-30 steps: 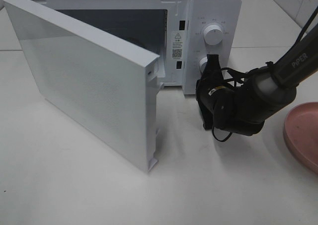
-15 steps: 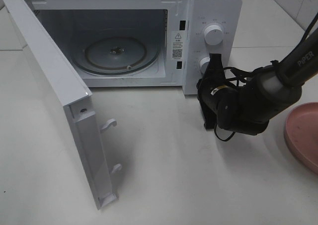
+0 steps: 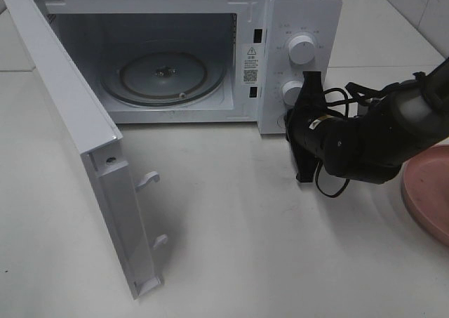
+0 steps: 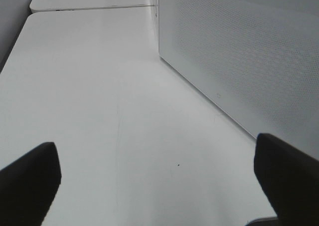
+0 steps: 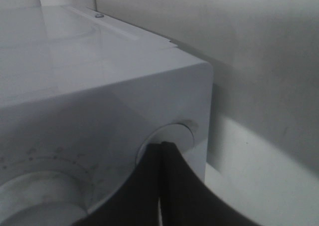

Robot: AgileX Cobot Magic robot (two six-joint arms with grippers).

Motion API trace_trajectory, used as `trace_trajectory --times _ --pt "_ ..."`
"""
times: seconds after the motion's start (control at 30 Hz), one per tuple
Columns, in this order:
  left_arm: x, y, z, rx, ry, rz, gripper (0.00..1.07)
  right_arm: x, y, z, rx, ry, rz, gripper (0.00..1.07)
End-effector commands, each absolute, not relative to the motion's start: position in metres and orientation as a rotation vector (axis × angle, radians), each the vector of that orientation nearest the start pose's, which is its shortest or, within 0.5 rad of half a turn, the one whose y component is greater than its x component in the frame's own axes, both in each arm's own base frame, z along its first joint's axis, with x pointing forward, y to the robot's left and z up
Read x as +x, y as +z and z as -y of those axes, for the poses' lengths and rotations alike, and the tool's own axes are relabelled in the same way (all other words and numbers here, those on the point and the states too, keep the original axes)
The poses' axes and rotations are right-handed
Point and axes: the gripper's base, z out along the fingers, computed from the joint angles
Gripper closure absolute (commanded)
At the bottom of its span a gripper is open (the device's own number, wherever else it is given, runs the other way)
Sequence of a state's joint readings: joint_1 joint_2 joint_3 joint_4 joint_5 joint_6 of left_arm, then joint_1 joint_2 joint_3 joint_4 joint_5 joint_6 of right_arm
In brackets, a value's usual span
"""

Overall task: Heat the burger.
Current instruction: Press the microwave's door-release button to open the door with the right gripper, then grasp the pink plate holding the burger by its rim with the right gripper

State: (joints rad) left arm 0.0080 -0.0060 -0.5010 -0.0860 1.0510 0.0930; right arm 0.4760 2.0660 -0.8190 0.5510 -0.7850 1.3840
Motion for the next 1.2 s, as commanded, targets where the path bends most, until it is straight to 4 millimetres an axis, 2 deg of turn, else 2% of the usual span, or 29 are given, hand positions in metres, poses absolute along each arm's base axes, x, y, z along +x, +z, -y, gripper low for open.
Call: trace_trajectory --times 0.03,0.33,0.4,0.47,0.5,0.63,0.7,0.73,0.77,0.93,0.97,1.0,1.03,1.1,1.13,1.2 --pt "-0.008 0.278 0.007 0.083 -0.049 -1.989 0.09 0.333 0.102 -0.135 1.509 1.032 -1.590 1.07" --pt "-0.008 0.278 0.007 0.083 -0.049 -1.989 0.09 0.319 0.111 -0.133 1.495 1.008 -1.686 1.07" --pt "-0.008 0.278 0.007 0.083 -0.049 -1.989 0.09 0.311 0.121 -0.137 1.411 1.016 -1.801 1.07" --pt "-0.008 0.278 0.007 0.083 -0.049 -1.989 0.09 0.309 0.124 -0.138 1.387 1.016 -1.840 1.07" --pt "-0.008 0.278 0.007 0.083 -0.049 -1.989 0.09 0.304 0.130 -0.141 1.331 1.007 -1.925 1.07" --pt "-0.008 0.278 0.007 0.083 -0.049 -1.989 0.09 0.296 0.139 -0.141 1.269 0.969 -2.026 1.06" --pt "-0.008 0.278 0.007 0.083 -0.049 -1.989 0.09 0.289 0.145 -0.141 1.185 0.890 -2.147 1.06" --pt "-0.008 0.278 0.007 0.083 -0.049 -1.989 0.09 0.289 0.145 -0.141 1.185 0.890 -2.147 1.06" --pt "-0.008 0.278 0.007 0.083 -0.049 -1.989 0.09 0.284 0.150 -0.140 1.104 0.841 -2.216 1.05" --pt "-0.008 0.278 0.007 0.083 -0.049 -1.989 0.09 0.276 0.161 -0.137 0.958 0.765 -2.319 1.04" --pt "-0.008 0.278 0.007 0.083 -0.049 -1.989 0.09 0.271 0.167 -0.136 0.867 0.731 -2.365 1.04" --pt "-0.008 0.278 0.007 0.083 -0.049 -1.989 0.09 0.271 0.167 -0.136 0.867 0.731 -2.365 1.04" --pt "-0.008 0.278 0.007 0.083 -0.049 -1.989 0.09 0.267 0.172 -0.135 0.758 0.693 -2.408 1.03" --pt "-0.008 0.278 0.007 0.083 -0.049 -1.989 0.09 0.265 0.173 -0.135 0.707 0.674 -2.430 1.03" --pt "-0.008 0.278 0.007 0.083 -0.049 -1.989 0.09 0.260 0.176 -0.133 0.592 0.625 -2.489 1.03" --pt "-0.008 0.278 0.007 0.083 -0.049 -1.989 0.09 0.257 0.178 -0.133 0.546 0.607 -2.513 1.03"
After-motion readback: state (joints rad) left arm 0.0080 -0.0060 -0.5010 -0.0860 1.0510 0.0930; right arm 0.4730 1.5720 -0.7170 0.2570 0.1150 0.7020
